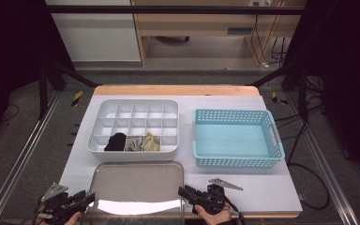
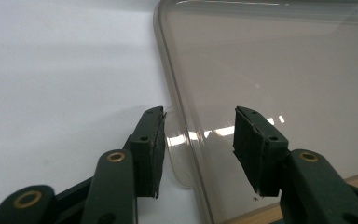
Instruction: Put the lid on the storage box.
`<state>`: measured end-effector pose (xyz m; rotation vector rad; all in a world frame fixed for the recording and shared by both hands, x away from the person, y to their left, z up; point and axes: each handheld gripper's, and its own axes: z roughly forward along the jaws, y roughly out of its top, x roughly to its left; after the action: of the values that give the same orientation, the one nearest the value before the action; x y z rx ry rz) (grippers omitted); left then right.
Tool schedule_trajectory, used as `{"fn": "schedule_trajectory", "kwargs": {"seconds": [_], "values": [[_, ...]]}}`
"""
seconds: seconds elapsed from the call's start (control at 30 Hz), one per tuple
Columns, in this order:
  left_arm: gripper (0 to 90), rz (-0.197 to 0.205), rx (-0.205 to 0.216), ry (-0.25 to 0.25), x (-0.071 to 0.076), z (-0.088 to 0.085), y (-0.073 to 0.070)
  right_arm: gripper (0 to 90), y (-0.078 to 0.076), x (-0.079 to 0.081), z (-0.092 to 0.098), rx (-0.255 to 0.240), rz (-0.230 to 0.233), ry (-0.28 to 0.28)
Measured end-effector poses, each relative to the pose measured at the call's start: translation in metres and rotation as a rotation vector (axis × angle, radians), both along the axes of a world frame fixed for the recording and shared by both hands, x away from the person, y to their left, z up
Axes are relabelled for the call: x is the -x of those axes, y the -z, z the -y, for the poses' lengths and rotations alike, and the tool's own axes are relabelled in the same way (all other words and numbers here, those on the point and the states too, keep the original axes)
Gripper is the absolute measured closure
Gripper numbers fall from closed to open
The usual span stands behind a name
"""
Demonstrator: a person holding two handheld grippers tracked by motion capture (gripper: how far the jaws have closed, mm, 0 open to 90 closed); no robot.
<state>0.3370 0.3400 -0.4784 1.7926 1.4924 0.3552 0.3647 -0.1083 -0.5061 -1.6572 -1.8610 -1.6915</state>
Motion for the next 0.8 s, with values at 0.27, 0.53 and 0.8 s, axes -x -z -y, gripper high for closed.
{"fn": "schedule_trajectory", "kwargs": {"seconds": [0.27, 0.53, 0.8], "values": [[52.4, 0.009, 0.022, -0.002, -0.0030, -0.0039, 0.0008, 75.0, 0.0014, -0.0011, -0.0017, 0.088, 0.036, -0.022], [50.0, 0.008, 0.056, 0.010, -0.0044, -0.0070, 0.0018, 75.6, 0.0027, -0.0038, -0.0018, 0.107, 0.051, -0.057], [46.8, 0.014, 0.059, 0.051, -0.0075, -0.0075, 0.0024, 75.7, -0.0008, -0.0044, -0.0022, 0.120, 0.090, -0.066]]}}
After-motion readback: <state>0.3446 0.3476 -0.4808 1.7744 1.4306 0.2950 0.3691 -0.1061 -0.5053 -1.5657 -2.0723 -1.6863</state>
